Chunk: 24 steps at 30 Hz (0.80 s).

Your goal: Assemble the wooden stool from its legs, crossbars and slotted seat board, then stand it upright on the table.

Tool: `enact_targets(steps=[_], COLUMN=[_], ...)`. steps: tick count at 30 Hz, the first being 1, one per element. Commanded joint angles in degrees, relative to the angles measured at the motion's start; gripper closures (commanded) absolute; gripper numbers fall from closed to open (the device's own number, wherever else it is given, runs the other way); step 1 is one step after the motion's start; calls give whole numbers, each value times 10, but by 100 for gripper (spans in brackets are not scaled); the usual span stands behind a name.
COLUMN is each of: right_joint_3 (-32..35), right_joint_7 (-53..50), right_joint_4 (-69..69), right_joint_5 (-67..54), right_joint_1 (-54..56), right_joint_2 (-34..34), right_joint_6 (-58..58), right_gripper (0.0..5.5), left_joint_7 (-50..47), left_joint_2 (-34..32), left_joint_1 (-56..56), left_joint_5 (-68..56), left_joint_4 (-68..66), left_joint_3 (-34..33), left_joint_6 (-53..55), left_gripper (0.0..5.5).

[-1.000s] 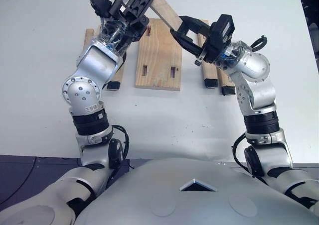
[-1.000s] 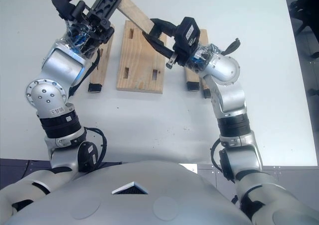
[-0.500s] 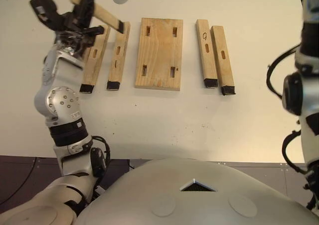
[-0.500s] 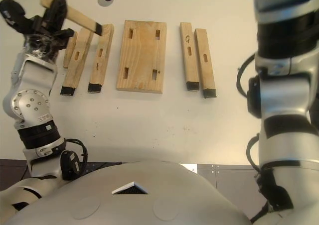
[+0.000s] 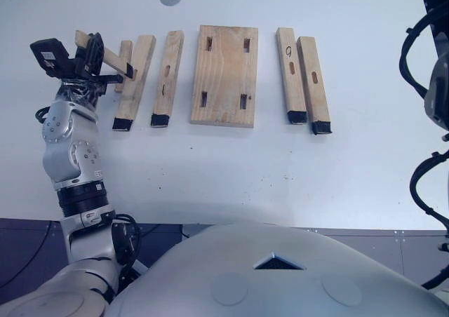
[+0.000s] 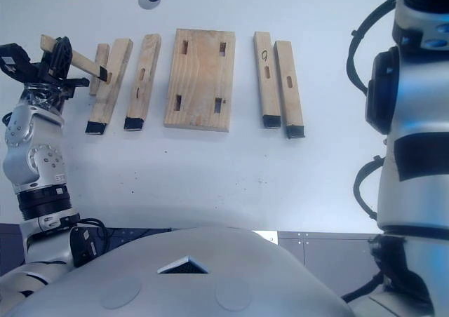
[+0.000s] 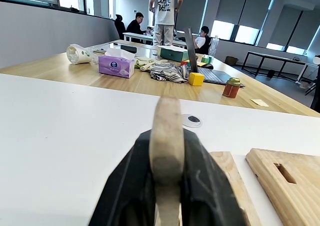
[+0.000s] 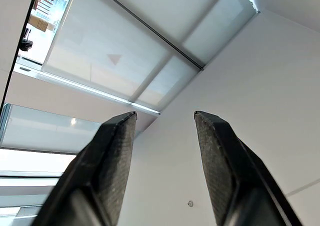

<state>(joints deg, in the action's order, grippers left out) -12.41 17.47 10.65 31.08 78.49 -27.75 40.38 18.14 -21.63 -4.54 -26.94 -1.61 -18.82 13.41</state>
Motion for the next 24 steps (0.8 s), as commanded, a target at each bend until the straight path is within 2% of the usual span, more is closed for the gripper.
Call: enact_targets(steps=[1, 8, 24], right_joint_3=[-9, -6, -3], right_joint_7=[30, 39, 22], right_joint_4=[8, 9, 14], right_joint_5=[-26, -35, -26], right_joint_1=[3, 12, 17], right_joint_2=[-7, -11, -13], right_joint_6=[0, 10, 29], right_gripper=[339, 339, 339], left_joint_7=[8, 11, -3], left_joint_2=[8, 11, 12], left_joint_1=[11, 27, 46], left_joint_5=[13, 19, 76], left_joint_4=[-11, 14, -24], left_joint_3=[9, 13, 66], left_joint_6=[1, 11, 54], left_gripper=[512, 512, 512])
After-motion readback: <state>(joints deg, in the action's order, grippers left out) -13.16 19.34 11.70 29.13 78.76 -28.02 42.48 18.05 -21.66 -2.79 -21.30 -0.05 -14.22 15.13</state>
